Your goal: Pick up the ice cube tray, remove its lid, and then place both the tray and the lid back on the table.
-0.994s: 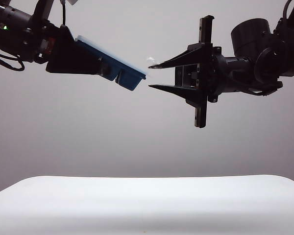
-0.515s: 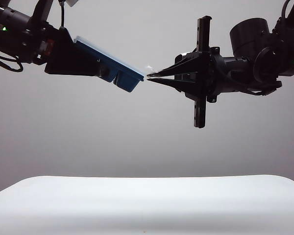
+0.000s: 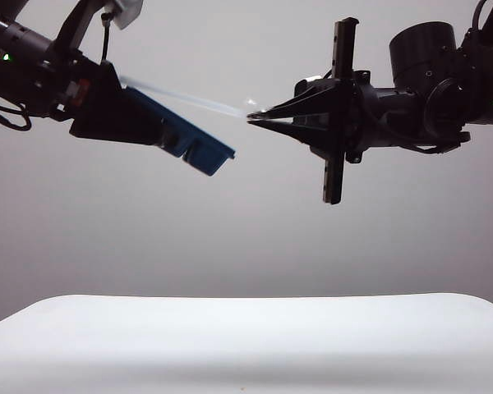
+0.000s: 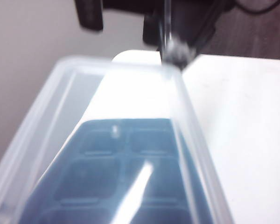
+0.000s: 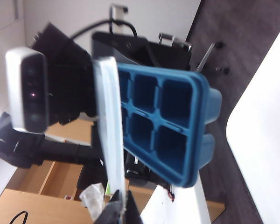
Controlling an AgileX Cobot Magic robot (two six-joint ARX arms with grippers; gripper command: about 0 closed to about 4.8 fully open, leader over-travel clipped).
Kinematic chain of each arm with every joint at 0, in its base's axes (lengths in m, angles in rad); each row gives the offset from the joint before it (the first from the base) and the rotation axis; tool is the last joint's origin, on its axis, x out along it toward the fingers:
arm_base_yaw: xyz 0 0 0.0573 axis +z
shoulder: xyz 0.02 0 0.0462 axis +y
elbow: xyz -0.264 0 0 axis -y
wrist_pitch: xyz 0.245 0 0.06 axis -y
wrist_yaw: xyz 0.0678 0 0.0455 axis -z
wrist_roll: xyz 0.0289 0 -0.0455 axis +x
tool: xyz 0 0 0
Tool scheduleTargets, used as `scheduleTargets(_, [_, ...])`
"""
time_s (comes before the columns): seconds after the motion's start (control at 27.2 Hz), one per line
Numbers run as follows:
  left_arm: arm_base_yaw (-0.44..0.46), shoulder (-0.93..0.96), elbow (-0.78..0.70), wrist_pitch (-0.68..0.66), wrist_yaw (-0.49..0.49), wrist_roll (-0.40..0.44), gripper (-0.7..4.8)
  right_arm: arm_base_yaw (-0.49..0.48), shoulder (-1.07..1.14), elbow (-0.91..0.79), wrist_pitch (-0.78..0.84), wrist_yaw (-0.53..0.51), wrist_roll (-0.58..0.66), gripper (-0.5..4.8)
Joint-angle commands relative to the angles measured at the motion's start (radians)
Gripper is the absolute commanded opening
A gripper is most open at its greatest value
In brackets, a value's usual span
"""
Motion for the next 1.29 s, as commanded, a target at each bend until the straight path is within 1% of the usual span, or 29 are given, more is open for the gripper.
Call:
scheduleTargets(0.04, [0.000, -0.003, 0.004, -0.013, -0.020, -0.001, 2.11, -0.024, -0.006, 0.035, 0.033, -0.004, 0.003, -0.05])
scheduleTargets(0.15, [0.000, -0.003, 0.004, -0.026, -0.021, 0.000, 2.11, -0.053, -0.006, 0.056, 0.047, -0.006, 0.003, -0.06])
scheduleTargets(0.26, [0.000, -0.003, 0.004, -0.037, -0.050, 0.010, 2.11, -0.100, -0.006, 0.069, 0.050, -0.006, 0.003, -0.05])
scheduleTargets(0.59, [0.001, -0.003, 0.004, -0.125, -0.102, 0.105, 2.11, -0.271, -0.006, 0.069, 0.048, -0.027, 0.001, -0.05])
scheduleTargets(0.66, [0.018, -0.002, 0.003, -0.130, -0.097, 0.137, 2.11, -0.305, -0.005, 0.063, 0.046, -0.026, -0.011, -0.05])
scheduleTargets(0.74, [0.048, 0.002, 0.004, -0.122, -0.006, 0.171, 2.11, -0.332, -0.003, 0.040, 0.028, -0.025, -0.045, -0.05])
scheduleTargets(0.85, [0.108, 0.018, -0.001, -0.070, 0.188, 0.187, 2.11, -0.350, 0.007, 0.016, -0.039, -0.024, -0.118, -0.05])
scheduleTargets(0.88, [0.153, 0.053, -0.002, -0.003, 0.323, 0.182, 2.11, -0.359, 0.023, -0.002, -0.072, -0.020, -0.156, -0.05])
scheduleTargets(0.92, [0.168, 0.072, -0.002, 0.027, 0.358, 0.170, 2.11, -0.360, 0.032, -0.008, -0.080, -0.014, -0.172, -0.05])
scheduleTargets(0.99, [0.198, 0.158, -0.002, 0.106, 0.393, 0.129, 2.13, -0.365, 0.065, -0.023, -0.082, 0.011, -0.199, -0.05])
scheduleTargets(1.18, [0.200, 0.341, 0.000, 0.222, 0.418, 0.069, 2.13, -0.371, 0.149, -0.024, -0.085, 0.047, -0.201, -0.06])
scheduleTargets(1.29, [0.198, 0.422, 0.000, 0.275, 0.422, 0.067, 2.13, -0.373, 0.197, -0.024, -0.083, 0.047, -0.211, -0.05])
